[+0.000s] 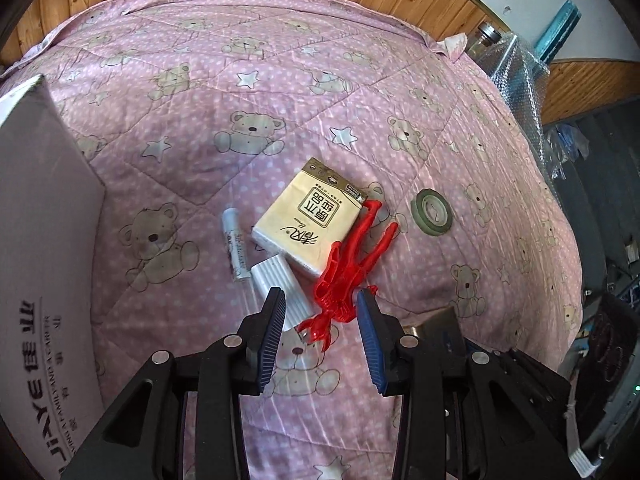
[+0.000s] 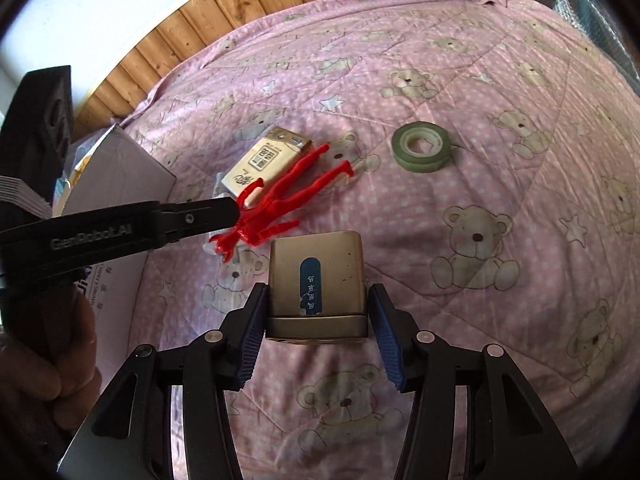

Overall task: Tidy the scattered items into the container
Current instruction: 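Grasp the gold power bank with the right tool while the left tool reaches the red figure, then close the left tool on the red plastic figure's legs and lift it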

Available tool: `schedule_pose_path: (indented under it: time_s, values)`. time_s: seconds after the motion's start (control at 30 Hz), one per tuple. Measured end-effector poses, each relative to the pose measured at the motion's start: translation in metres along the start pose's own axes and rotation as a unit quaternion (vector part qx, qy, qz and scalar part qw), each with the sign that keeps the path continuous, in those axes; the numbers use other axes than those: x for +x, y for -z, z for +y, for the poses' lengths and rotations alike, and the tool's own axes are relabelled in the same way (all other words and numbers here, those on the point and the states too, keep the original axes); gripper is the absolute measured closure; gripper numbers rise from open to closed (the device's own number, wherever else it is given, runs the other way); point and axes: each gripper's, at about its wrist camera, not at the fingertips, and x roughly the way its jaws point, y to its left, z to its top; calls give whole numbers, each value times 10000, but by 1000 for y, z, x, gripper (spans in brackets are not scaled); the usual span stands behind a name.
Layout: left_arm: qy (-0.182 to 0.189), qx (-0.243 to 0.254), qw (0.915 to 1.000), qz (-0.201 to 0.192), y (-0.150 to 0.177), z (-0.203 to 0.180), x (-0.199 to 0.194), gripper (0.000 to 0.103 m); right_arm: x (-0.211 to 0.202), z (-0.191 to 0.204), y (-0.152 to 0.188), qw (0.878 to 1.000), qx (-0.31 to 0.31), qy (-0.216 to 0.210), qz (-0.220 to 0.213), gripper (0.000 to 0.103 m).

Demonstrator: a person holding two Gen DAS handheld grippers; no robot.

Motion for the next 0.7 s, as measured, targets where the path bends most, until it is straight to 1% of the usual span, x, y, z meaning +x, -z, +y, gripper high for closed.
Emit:
schedule_pose_path:
  time_s: [0.03, 0.13, 0.17, 0.27, 0.3, 0.33, 0.4, 0.47, 0.53, 0.63, 0.7]
  values:
    - [-21, 96, 9998, -153, -1, -3, 2, 64, -2, -6, 2, 10000, 75, -1, 0, 50]
    - [-19, 330, 9991, -280, -6, -12, 9, 64, -8, -19, 7, 9997, 247, -24, -32, 50]
    - [11, 397, 9988, -286, -6, -15, 12, 64, -10, -22, 8, 9996, 295, -32, -40, 50]
    - [128, 584, 9982, -79, -1, -25, 26, 64, -14, -30, 10, 9992, 403, -36, -79, 50]
    - [148, 676, 9976, -23, 4, -30, 30, 66, -15, -33, 11, 9990, 441, -42, -89, 50]
    - [155, 758, 9970, 41, 8, -34, 34, 73, -17, -36, 11, 9988, 477, -41, -112, 50]
    - [121, 881, 9960, 57, 16, -41, 38, 81, -20, -41, 11, 9984, 554, -38, -139, 50]
    - [145, 970, 9952, 32, 21, -46, 40, 81, -22, -46, 12, 9981, 591, -5, -157, 50]
    - [126, 927, 9956, 18, 22, -47, 42, 80, -24, -51, 14, 9979, 621, -29, -169, 50]
    - [88, 826, 9965, 5, 15, -49, 49, 72, -24, -54, 16, 9979, 609, -48, -196, 50]
    - [61, 991, 9950, -40, 12, -59, 53, 69, -24, -54, 16, 9980, 593, -44, -215, 50]
